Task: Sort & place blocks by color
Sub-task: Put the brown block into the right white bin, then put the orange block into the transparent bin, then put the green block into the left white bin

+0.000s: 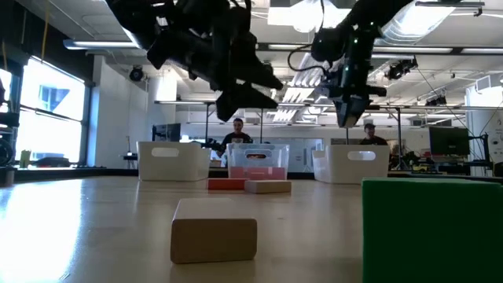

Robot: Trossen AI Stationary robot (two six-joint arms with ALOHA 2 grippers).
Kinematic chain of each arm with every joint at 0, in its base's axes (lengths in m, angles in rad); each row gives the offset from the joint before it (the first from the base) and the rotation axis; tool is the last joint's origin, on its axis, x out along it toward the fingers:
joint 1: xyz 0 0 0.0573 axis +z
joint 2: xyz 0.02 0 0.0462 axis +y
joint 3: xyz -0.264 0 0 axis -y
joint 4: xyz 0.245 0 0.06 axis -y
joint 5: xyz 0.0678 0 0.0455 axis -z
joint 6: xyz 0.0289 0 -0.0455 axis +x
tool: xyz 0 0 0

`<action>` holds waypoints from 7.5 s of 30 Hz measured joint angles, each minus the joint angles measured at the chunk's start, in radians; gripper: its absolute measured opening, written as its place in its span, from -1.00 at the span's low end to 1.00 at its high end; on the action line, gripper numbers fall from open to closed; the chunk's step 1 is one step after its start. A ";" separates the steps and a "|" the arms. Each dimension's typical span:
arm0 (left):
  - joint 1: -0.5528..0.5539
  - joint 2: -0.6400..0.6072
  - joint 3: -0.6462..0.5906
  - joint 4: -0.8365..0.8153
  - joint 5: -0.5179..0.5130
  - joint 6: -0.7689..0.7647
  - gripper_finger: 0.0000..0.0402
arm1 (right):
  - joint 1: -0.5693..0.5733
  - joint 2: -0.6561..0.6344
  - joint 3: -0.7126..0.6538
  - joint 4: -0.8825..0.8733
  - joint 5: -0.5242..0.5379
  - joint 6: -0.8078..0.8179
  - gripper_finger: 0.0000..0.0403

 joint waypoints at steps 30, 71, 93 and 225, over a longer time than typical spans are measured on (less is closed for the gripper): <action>-0.029 0.000 0.000 -0.228 -0.350 0.016 -0.10 | 0.044 0.097 0.000 -0.002 -0.009 -0.085 -0.06; -0.045 0.173 0.003 -0.369 -0.354 0.087 0.11 | 0.074 0.061 0.000 0.064 -0.004 -0.109 -0.06; -0.034 0.082 0.006 -0.386 -0.401 0.155 -0.51 | 0.129 0.045 0.000 0.015 -0.006 -0.106 -0.12; 0.270 0.020 0.130 -0.220 -0.275 0.261 0.03 | 1.078 0.185 -0.357 -0.222 -0.157 -0.328 -0.14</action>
